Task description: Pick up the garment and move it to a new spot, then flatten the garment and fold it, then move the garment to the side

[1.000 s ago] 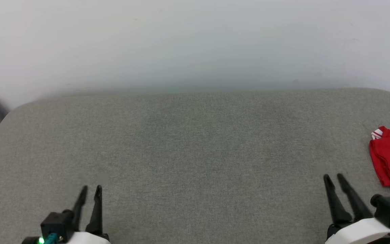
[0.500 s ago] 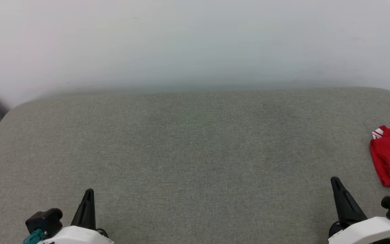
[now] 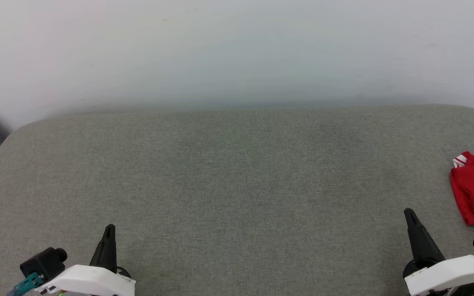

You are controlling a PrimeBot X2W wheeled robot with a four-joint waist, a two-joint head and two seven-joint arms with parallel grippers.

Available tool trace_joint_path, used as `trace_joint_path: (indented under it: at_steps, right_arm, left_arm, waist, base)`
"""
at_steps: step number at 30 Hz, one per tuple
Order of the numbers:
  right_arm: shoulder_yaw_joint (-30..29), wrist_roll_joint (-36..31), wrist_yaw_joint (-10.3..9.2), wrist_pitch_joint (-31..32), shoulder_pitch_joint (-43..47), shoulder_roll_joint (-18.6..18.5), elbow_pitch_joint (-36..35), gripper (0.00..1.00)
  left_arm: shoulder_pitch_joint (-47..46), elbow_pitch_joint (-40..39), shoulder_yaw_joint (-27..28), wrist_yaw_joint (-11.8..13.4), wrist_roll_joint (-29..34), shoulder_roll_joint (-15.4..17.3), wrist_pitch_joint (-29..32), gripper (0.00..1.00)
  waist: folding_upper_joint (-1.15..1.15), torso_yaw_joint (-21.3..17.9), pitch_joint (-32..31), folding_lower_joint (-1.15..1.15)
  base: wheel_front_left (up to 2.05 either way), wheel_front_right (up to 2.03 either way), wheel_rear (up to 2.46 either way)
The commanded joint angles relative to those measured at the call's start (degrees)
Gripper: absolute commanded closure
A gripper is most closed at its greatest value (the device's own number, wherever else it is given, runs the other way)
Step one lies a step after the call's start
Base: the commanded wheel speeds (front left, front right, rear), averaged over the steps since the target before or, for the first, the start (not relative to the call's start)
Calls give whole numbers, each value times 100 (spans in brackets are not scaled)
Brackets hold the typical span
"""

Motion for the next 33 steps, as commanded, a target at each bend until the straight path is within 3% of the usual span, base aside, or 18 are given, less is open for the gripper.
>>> trace_joint_path:
  at_steps: [1, 33]
  right_arm:
    - [-35, 172, 0, 13, -179, 0, -36, 100]
    - [-218, 2351, -1, 305, -496, 122, 306, 100]
  left_arm:
    - [-161, -54, 85, -37, -148, 13, 32, 100]
    - [-427, 86, 605, -426, -2079, -418, 643, 100]
  waist:
    - [0, 0, 2, 0]
    - [0, 8, 65, 0]
  base:
    - [0, 0, 0]
    - [0, 0, 0]
